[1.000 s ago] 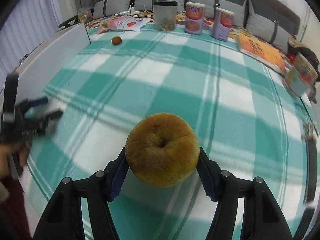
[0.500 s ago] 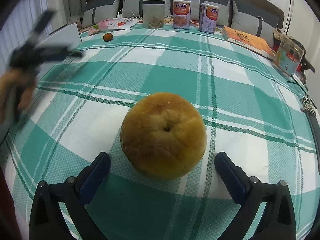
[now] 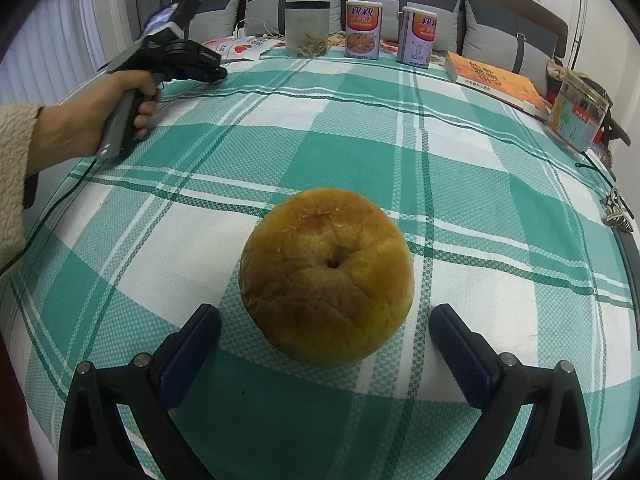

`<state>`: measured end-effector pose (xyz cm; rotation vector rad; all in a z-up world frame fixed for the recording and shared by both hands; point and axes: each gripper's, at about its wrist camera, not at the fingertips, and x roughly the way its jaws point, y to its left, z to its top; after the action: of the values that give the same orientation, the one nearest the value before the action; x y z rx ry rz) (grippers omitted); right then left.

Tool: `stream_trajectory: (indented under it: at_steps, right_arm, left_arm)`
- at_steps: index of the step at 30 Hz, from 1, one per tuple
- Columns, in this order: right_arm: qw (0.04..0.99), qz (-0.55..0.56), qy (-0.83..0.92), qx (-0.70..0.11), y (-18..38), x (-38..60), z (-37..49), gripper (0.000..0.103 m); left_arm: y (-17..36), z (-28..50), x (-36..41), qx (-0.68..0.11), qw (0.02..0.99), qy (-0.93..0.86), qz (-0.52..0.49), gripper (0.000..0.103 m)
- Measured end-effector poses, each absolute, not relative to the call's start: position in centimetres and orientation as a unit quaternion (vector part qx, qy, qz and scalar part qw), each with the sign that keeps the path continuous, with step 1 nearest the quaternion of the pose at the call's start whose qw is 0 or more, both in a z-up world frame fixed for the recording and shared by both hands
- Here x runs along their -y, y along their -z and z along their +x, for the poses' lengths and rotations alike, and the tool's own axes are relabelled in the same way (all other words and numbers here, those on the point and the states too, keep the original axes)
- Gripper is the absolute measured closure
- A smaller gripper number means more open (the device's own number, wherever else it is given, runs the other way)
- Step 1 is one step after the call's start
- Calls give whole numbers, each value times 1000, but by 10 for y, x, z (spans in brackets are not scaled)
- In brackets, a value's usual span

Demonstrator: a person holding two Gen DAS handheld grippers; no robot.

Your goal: Organize fruits

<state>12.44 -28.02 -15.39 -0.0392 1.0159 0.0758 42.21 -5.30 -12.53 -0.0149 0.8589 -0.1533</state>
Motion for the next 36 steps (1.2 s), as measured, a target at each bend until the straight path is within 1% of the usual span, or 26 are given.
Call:
stream_trajectory:
  at_steps: [3,7,12,14,15,16,17,19,20,21,23,24,36]
  right_arm:
    - [873,-19,-36,-486,154,281,125,0]
    - [873,-19,-36,-486,154,280,124,0]
    - [873,-17,-26,-487,153,281,123,0]
    - [870,-6,-6,-493,151,280,120,0]
    - [868,-1,4,-497,150,278,115,0]
    - [866,3,8,-499,149,276,110,0]
    - [864,7,15,-502,149,274,103,0]
    - [863,10,32,-504,151,272,92,0]
    - [866,13,36,-499,150,272,87,0]
    - [868,13,41,-495,151,271,84,0]
    - [872,15,46,-487,151,270,80,0]
    - [876,17,48,-479,152,270,78,0]
    - [883,16,47,-467,153,269,76,0]
  left_arm:
    - [109,371,56,-426,899,105,-3,74]
    - [93,282,62,-445,883,146,20,74]
    - [106,183,64,-463,872,152,37,72]
    - [116,165,62,-468,873,133,25,68]
    - [119,157,57,-470,875,119,13,48]
    - [122,150,53,-470,876,108,2,20]
    - [124,143,48,-469,878,98,-12,13]
    - [133,136,41,-476,875,85,-30,13]
    - [134,133,42,-469,879,86,-22,13]
    - [137,131,46,-468,880,86,0,13]
    - [141,130,57,-466,879,87,45,9]
    - [142,129,58,-461,882,87,52,8]
    - [143,124,54,-443,891,89,46,7]
